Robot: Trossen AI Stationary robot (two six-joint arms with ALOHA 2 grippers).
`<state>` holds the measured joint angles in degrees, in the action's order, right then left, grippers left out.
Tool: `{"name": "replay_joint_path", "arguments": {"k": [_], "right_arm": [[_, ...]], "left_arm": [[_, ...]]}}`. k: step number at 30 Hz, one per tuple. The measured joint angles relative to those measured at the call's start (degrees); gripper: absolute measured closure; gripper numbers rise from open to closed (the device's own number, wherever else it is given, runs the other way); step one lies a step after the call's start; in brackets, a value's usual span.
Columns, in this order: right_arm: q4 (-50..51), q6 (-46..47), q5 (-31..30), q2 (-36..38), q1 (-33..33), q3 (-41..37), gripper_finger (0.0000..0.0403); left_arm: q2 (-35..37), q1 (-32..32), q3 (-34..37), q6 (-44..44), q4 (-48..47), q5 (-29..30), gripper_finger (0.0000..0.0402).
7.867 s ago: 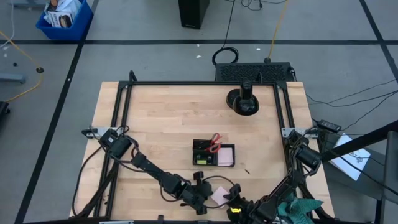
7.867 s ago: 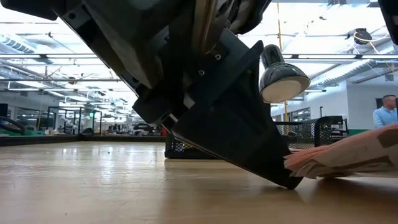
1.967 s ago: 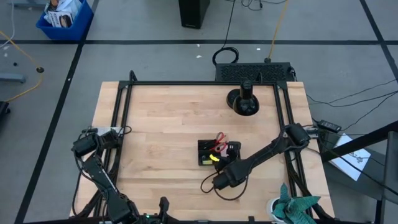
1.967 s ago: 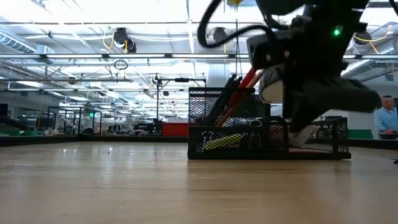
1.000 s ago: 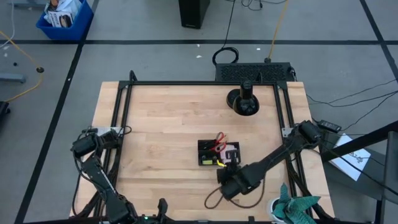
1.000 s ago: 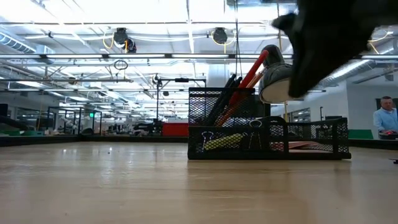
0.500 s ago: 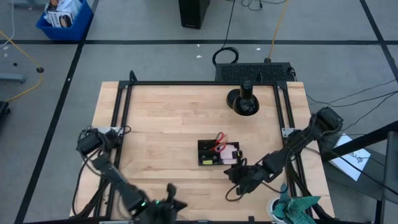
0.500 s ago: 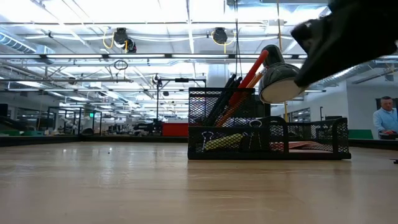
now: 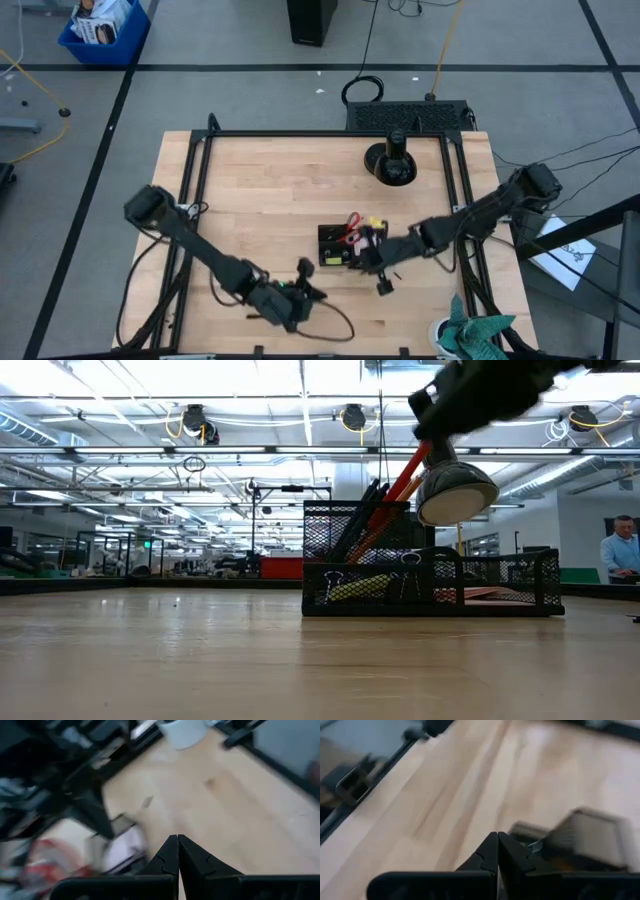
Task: Pick and place office supplies into organizer
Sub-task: Return to Home Position
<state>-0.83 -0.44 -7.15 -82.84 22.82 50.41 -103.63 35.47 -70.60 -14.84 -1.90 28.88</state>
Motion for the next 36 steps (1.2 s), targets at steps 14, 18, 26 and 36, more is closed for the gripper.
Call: {"name": "replay_joint_path", "arguments": {"k": [14,18,26,36], "right_arm": [[-21.38,0.64,5.7,27.26,-12.31,-22.08,0.0403],[-32.42,4.39,5.2,31.25,-13.17,-31.57,0.0403],[-40.76,10.49,0.8,32.11,-15.25,-41.55,0.0403],[-45.17,10.34,-0.23,34.2,-16.66,-46.89,0.0403]], "left_arm": [[32.2,-1.43,15.08,4.01,-4.25,10.24,0.0399],[38.26,-4.12,28.58,3.87,11.79,9.4,0.0399],[39.52,-14.73,46.58,15.09,36.69,4.57,0.0397],[44.61,-17.88,53.42,17.4,35.25,1.08,0.0397]]}}
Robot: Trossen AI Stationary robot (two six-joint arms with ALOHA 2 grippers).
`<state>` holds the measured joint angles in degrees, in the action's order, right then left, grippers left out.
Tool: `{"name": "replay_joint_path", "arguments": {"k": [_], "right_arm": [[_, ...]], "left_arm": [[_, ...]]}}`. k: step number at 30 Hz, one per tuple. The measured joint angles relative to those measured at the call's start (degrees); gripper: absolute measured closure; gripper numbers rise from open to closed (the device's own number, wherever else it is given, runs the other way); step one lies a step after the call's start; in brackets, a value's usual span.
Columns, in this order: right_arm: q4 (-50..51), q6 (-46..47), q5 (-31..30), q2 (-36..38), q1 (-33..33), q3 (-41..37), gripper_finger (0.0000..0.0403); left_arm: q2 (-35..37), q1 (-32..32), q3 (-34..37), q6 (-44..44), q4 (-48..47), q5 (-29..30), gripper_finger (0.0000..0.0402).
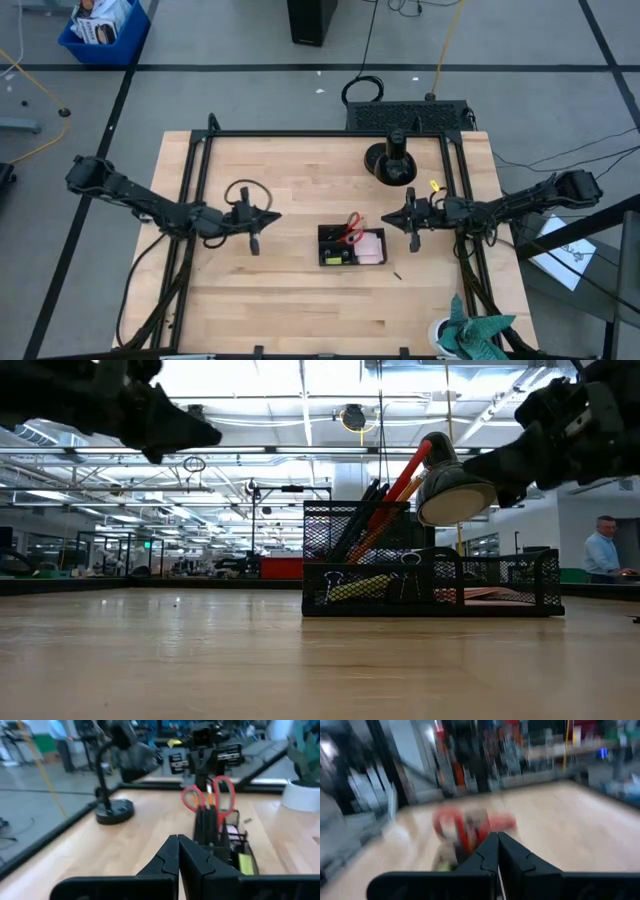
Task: Pick and place office supplies into organizer
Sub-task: Return to Home Position
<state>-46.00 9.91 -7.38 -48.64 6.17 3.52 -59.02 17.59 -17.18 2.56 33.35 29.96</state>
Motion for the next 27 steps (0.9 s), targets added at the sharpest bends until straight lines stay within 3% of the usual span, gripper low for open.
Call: {"name": "replay_joint_path", "arguments": {"k": [3,12,21,27], "right_arm": [[-5.72,0.32,-0.14,1.44,0.32,-2.28,0.0403],[-4.66,-0.7,-0.16,1.81,0.14,-2.52,0.0403],[-4.38,-1.02,-0.01,2.52,0.98,-2.63,0.0403],[-4.28,-3.09,0.0,6.16,2.71,-2.66,0.0403]], "left_arm": [[5.08,1.54,3.42,-1.49,2.2,2.65,0.0396],[16.02,0.19,16.25,-7.58,18.55,0.89,0.0396],[22.71,4.39,16.63,-15.99,14.16,2.06,0.0396],[30.85,11.62,16.6,-25.53,12.76,10.56,0.0396]]}}
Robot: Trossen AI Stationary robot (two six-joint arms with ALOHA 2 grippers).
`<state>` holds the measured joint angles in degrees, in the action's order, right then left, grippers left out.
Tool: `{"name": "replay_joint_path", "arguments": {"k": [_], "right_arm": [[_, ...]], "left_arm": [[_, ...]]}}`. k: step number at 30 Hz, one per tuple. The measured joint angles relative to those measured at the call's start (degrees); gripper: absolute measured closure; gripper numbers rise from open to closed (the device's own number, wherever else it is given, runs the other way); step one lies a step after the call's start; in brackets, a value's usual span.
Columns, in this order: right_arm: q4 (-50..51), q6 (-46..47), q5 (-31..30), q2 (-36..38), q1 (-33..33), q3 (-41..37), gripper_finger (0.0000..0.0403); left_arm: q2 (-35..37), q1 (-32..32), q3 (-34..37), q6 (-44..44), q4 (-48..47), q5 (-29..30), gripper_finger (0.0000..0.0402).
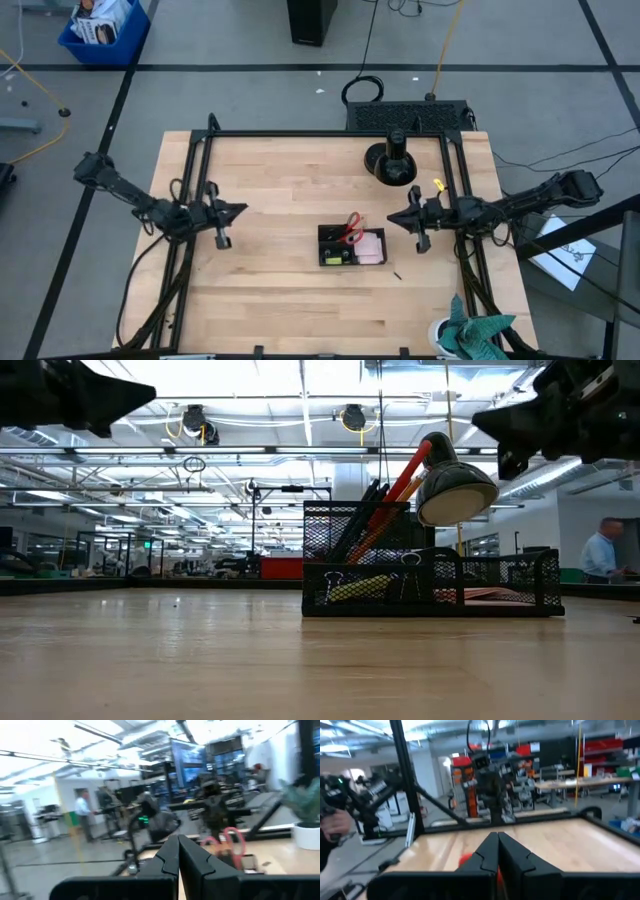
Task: Pick and place office supplies into organizer
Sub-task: Return to Home Position
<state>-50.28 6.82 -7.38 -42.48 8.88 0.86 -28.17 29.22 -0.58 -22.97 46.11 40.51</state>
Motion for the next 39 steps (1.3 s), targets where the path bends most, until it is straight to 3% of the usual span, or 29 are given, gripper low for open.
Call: {"name": "replay_joint_path", "arguments": {"k": [3,5,9,14,18,25,32,39], "right_arm": [[1.09,-0.74,0.07,3.54,0.36,0.0,0.0403],[3.83,-1.47,0.11,6.6,0.37,0.0,0.0403],[9.97,-2.91,0.13,11.15,-0.07,0.0,0.0403],[8.79,-4.97,7.4,11.39,-2.19,0.0,0.0403],[8.86,-2.83,9.16,10.86,-5.4,-0.02,0.0403],[9.92,-1.73,16.62,6.27,-11.92,-0.02,0.0403],[12.41,2.11,19.4,1.77,-13.79,-0.07,0.0403],[12.11,2.99,19.61,0.02,-13.71,-0.07,0.0403]], "left_arm": [[5.1,3.3,0.0,-4.76,-2.45,6.52,0.0396],[8.67,4.73,0.0,-7.81,-4.31,6.77,0.0396],[14.25,3.73,-0.01,-10.39,-10.34,-1.31,0.0396],[16.58,-4.39,-0.04,-2.13,-23.06,-9.81,0.0396],[16.58,-14.78,-0.02,7.82,-29.21,-23.08,0.0396],[16.49,-28.91,-0.02,17.66,-29.45,-45.4,0.0396],[18.73,-28.84,-0.02,11.72,-22.0,-49.65,0.0397],[22.14,-27.18,-0.02,1.97,-22.52,-53.94,0.0399]]}}
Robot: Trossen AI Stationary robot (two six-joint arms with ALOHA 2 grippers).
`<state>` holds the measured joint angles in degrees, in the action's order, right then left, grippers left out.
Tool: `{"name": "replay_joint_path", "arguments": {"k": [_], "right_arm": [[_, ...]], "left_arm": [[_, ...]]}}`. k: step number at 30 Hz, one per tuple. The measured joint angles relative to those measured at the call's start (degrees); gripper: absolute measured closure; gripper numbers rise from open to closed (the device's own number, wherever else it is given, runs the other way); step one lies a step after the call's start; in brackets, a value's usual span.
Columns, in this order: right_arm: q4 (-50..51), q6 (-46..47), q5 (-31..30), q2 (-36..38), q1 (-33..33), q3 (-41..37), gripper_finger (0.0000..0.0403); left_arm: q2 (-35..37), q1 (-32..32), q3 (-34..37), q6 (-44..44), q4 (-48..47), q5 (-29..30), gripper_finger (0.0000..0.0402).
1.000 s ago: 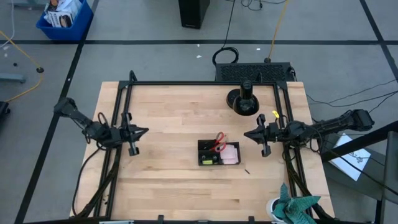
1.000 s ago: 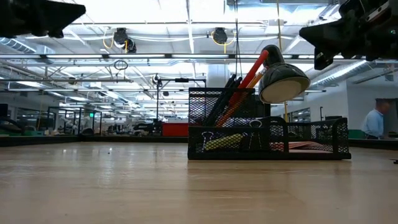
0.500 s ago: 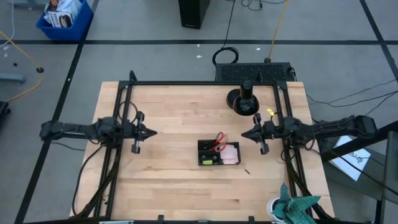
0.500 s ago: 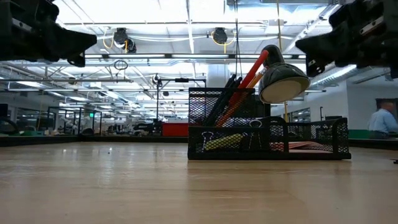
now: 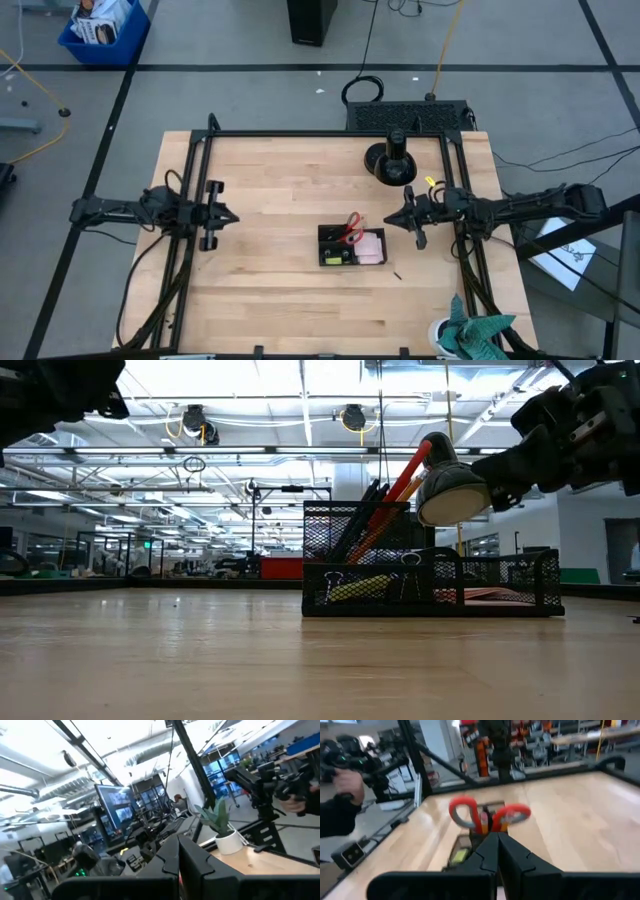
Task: Pick and place office supplies into organizer
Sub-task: Return to Home Position
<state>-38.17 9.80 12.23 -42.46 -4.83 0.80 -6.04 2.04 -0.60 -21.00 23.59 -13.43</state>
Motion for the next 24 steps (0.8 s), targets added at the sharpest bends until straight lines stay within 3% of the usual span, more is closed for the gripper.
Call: {"name": "replay_joint_path", "arguments": {"k": [4,11,16,20,24], "right_arm": [[-4.16,-0.32,0.04,1.97,1.79,0.0,0.0403],[-2.35,-0.61,0.02,11.17,3.09,0.0,0.0403],[3.24,-0.67,-0.52,19.59,3.06,0.0,0.0403],[8.1,-0.09,-5.22,26.52,3.14,0.11,0.0403],[19.6,-0.9,-6.47,32.64,4.31,2.05,0.0403]], "left_arm": [[0.23,-0.13,0.0,0.11,-0.16,2.76,0.0394],[0.23,-0.15,0.0,1.21,-4.88,4.94,0.0398],[0.23,-0.12,0.0,2.2,-5.56,7.06,0.0397],[0.23,-0.12,0.0,3.44,-6.35,9.21,0.04],[0.23,-0.12,0.0,4.66,-8.5,9.28,0.0396]]}}
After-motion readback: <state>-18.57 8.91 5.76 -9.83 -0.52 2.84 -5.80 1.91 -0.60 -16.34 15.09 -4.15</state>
